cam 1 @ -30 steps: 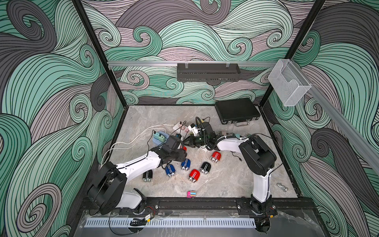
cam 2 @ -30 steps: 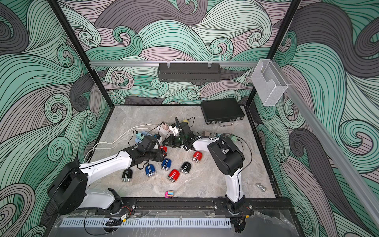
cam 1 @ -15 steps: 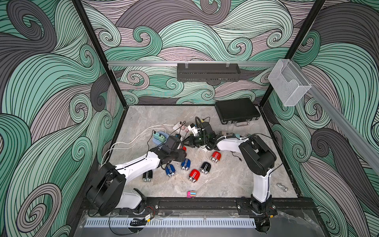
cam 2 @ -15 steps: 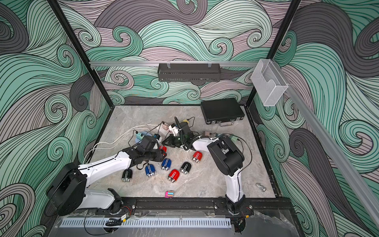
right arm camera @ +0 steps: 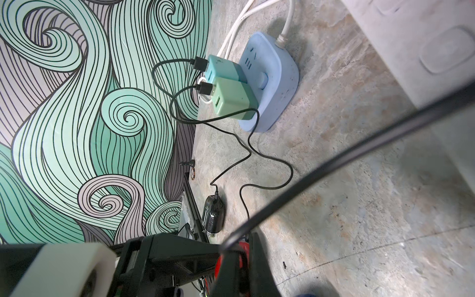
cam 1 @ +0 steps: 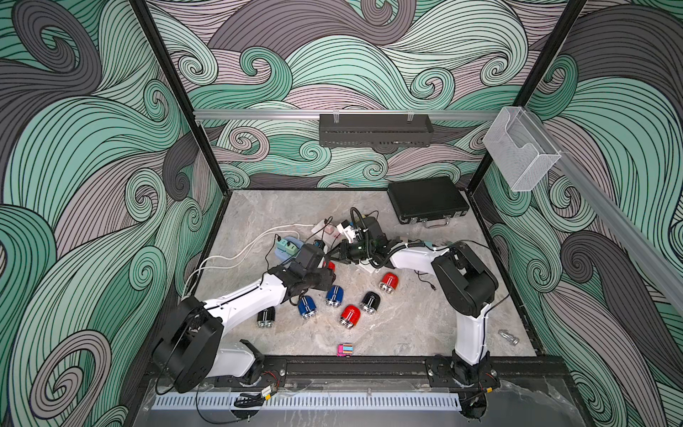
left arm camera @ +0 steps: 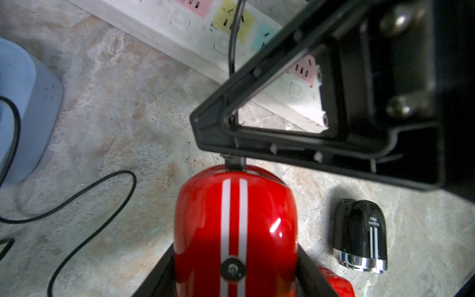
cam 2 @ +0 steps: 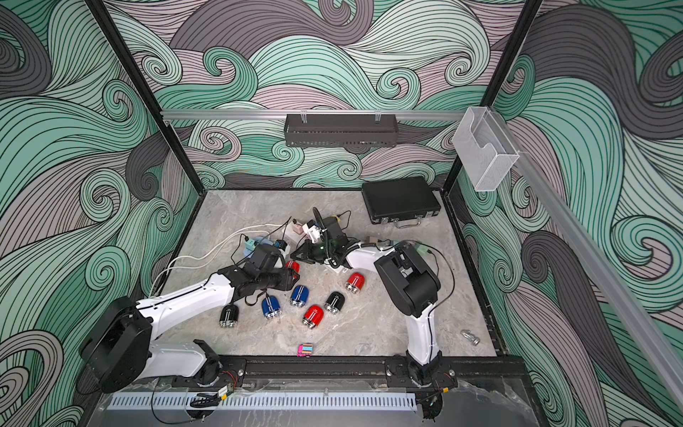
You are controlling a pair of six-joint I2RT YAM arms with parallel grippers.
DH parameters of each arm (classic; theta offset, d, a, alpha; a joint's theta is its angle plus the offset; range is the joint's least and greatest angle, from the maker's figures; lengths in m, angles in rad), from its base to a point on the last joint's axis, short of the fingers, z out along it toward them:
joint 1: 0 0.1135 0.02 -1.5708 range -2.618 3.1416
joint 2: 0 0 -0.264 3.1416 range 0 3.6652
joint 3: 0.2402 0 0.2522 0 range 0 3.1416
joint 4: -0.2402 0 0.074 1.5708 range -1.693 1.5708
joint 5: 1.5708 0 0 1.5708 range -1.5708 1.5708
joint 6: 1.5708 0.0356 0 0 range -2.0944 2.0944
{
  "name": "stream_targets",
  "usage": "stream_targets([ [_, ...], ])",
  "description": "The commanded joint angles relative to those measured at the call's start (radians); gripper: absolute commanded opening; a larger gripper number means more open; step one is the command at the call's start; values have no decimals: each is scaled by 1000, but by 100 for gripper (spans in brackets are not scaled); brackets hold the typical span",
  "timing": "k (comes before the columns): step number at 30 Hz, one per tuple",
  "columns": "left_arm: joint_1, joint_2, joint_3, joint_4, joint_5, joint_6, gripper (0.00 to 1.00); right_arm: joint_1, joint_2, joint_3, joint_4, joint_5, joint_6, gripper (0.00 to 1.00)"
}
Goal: Unplug the electric shaver
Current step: Remove the charging cable from the electric shaver, then place the electric shaver at the center of the board.
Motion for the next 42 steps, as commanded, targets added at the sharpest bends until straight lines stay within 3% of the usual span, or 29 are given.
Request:
stream_targets([
  [1,2,-23,-8,-1,10,11,39,-22,9,27,-7,15,-14,4],
  [33,2,-34,-11,-20,-3,16,38,-77,49,127,-89,4,-53,3],
  [42,2,19,20,-72,-100,-14,38,-116,36,152,-148,14,-81,3],
])
